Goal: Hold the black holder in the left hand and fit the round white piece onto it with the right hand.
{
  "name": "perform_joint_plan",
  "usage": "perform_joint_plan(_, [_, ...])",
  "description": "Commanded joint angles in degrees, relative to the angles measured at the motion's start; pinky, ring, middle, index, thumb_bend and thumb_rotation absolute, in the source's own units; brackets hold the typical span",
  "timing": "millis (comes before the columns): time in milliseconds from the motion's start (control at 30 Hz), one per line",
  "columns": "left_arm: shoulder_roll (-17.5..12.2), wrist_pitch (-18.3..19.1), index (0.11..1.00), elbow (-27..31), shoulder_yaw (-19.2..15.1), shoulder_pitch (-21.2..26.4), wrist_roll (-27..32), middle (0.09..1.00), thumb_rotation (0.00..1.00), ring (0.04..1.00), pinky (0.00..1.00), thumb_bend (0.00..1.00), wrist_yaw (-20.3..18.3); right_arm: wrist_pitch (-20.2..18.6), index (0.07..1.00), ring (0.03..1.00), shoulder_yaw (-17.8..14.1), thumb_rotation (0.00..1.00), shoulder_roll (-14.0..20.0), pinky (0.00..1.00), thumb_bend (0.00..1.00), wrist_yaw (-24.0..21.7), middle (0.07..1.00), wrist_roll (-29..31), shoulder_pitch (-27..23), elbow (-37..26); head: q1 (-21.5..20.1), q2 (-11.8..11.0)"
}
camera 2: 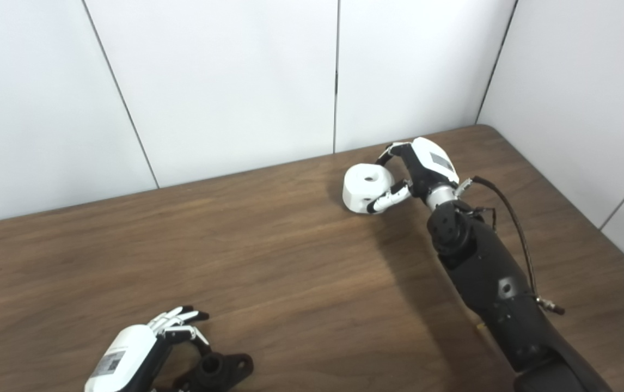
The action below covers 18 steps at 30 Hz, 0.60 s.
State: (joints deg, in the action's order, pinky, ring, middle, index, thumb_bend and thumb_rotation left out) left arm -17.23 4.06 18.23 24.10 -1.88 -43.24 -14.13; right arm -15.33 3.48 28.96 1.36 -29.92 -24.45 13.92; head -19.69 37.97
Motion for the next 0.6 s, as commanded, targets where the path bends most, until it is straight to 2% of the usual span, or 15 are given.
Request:
perform_joint_plan(0, [-0.56,1.89,0.488,-1.31,1.13,-2.15,0.34,0.847,0.05,0.92,0.89,0.52,-4.09,2.26,0.484,0.916,-0.48,0.13,1.84,0.85,0.52,1.53,0.835,-0.8,-2.2,-1.17,0.02,0.08])
perform_joint_plan(233, [-0.28,2.2,0.487,-1.11,1.18,-2.16,0.34,0.841,0.05,0.921,0.89,0.52,-4.3,3.21,0.485,0.896,0.13,0.13,2.6,0.84,0.52,1.43,0.805,-1.51,-1.75,-1.57,0.27,0.17])
perform_joint_plan(333, [-0.1,2.31,0.487,-1.09,1.24,-2.15,0.17,0.838,0.05,0.92,0.89,0.52,-4.26,2.49,0.485,0.89,-0.12,0.13,2.63,0.83,0.52,0.66,0.801,-1.55,-1.08,-3.85,1.26,0.49])
perform_joint_plan(433, [0.28,3.13,0.488,-0.68,1.48,-2.05,-0.44,0.841,0.05,0.924,0.91,0.52,-4.84,-2.55,0.486,0.888,-0.41,0.13,2.62,0.86,0.52,-4.1,0.805,-0.68,-0.32,-10.08,2.51,0.9])
perform_joint_plan(500, [0.4,3.09,0.488,-0.72,1.69,-1.93,-0.72,0.839,0.05,0.924,0.91,0.52,-4.85,-6.86,0.486,0.891,0.42,0.13,3.16,0.87,0.52,-9.0,0.811,-0.87,0.08,-15.8,3.11,1.16])
perform_joint_plan(567, [0.45,2.98,0.488,-0.87,1.82,-1.81,-0.83,0.838,0.05,0.923,0.91,0.52,-4.82,-9.32,0.485,0.892,0.99,0.13,3.53,0.87,0.52,-12.23,0.811,-1.18,0.27,-19.35,3.55,1.47])
